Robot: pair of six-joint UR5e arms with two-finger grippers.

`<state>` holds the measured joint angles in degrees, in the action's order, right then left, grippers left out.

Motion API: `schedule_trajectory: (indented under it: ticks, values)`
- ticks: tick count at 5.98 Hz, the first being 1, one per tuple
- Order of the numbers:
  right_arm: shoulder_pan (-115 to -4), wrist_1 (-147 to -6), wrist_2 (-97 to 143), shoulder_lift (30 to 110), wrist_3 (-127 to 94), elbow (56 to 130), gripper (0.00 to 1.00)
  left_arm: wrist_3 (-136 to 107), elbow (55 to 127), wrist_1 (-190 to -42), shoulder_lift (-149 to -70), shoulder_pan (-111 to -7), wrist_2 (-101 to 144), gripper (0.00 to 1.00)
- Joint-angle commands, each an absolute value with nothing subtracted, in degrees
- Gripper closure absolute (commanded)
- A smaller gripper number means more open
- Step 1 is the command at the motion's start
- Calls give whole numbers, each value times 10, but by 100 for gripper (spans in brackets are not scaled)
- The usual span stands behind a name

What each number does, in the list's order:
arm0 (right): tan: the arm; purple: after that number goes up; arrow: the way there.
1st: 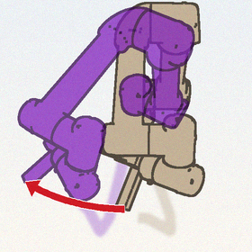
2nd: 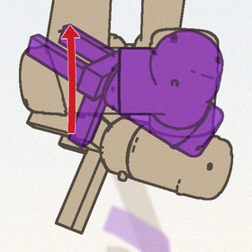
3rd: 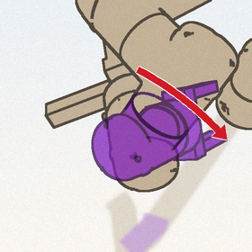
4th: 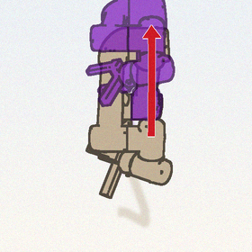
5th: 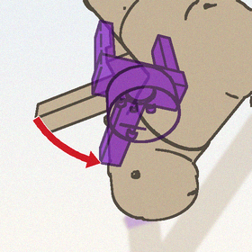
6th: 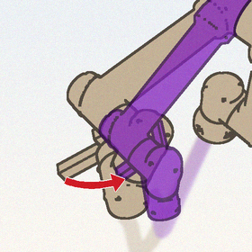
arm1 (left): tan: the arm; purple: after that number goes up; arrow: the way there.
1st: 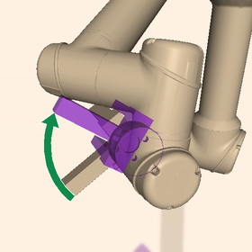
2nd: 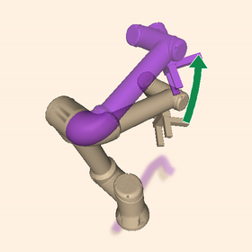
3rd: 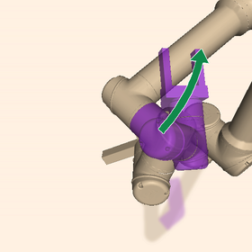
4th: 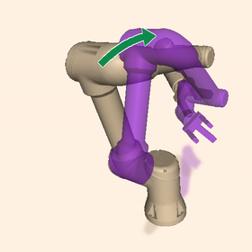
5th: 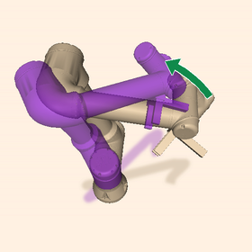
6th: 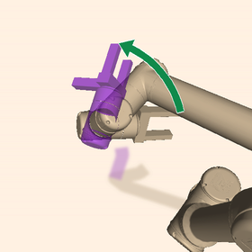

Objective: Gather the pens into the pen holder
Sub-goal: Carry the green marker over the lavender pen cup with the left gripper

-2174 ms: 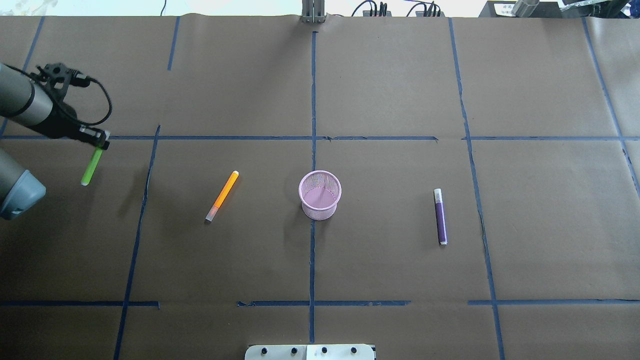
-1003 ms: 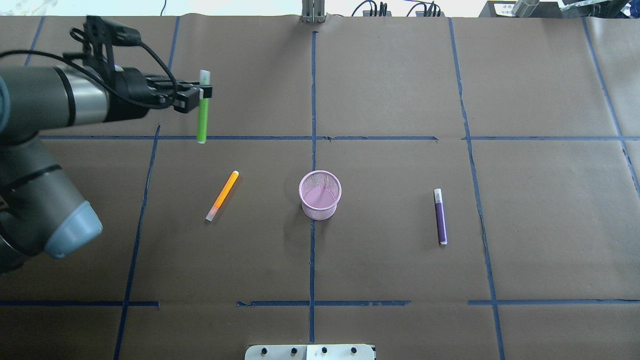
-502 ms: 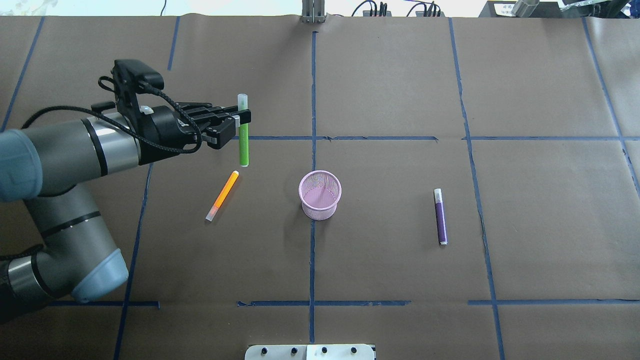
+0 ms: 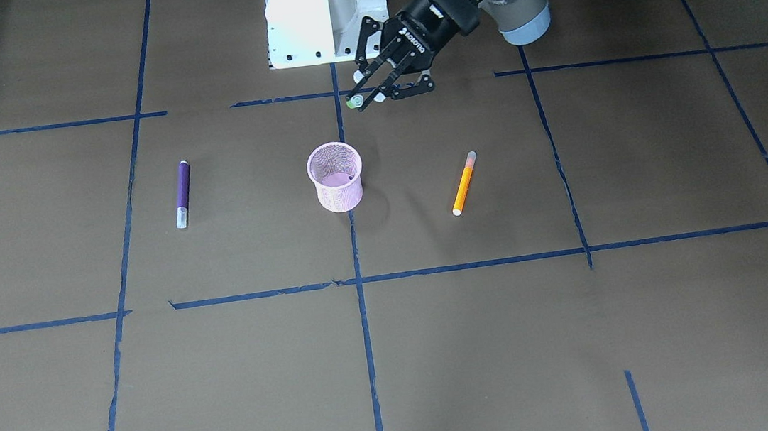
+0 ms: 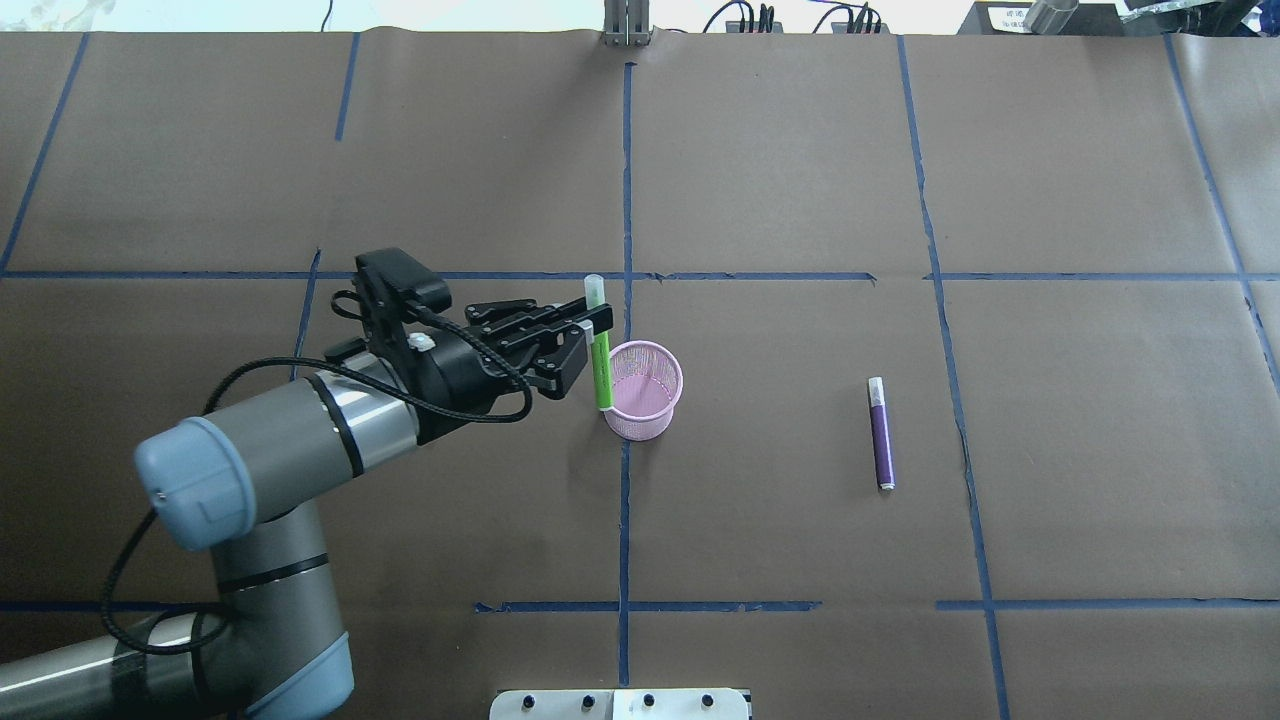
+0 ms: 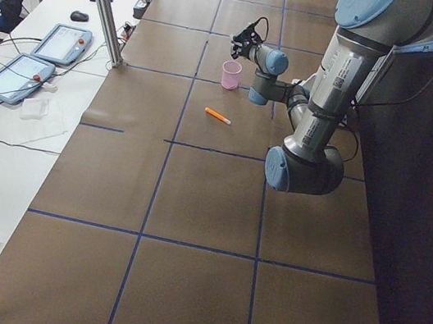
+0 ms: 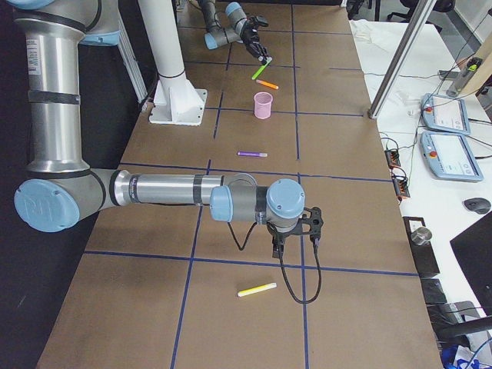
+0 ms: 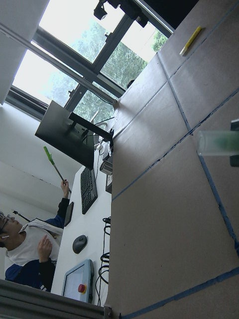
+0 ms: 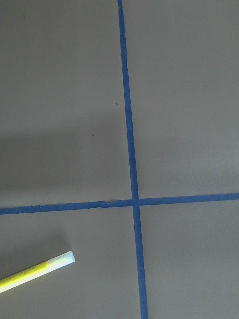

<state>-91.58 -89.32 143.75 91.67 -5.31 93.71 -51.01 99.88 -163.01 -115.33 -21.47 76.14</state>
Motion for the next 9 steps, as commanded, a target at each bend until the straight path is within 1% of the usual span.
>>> schedule_trajectory:
  ticks: [1, 3, 4, 5, 6, 9]
  values:
    - [-916, -892, 1438, 917, -52, 938, 0, -438, 955, -1630, -1201, -214, 733, 100]
    - [-916, -893, 1438, 917, -52, 936, 0, -410, 945, -1630, -1214, -229, 720, 100]
    - [-916, -893, 1438, 917, -52, 936, 0, -410, 899, -1658, -1226, -229, 709, 100]
    - [-916, -893, 1438, 917, -52, 935, 0, -410, 832, -1699, -1255, -229, 708, 100]
    - [-916, -894, 1438, 917, -53, 935, 0, -412, 815, -1727, -1259, -229, 710, 100]
    - [-916, -894, 1438, 916, -54, 934, 0, -414, 817, -1728, -1252, -225, 716, 100]
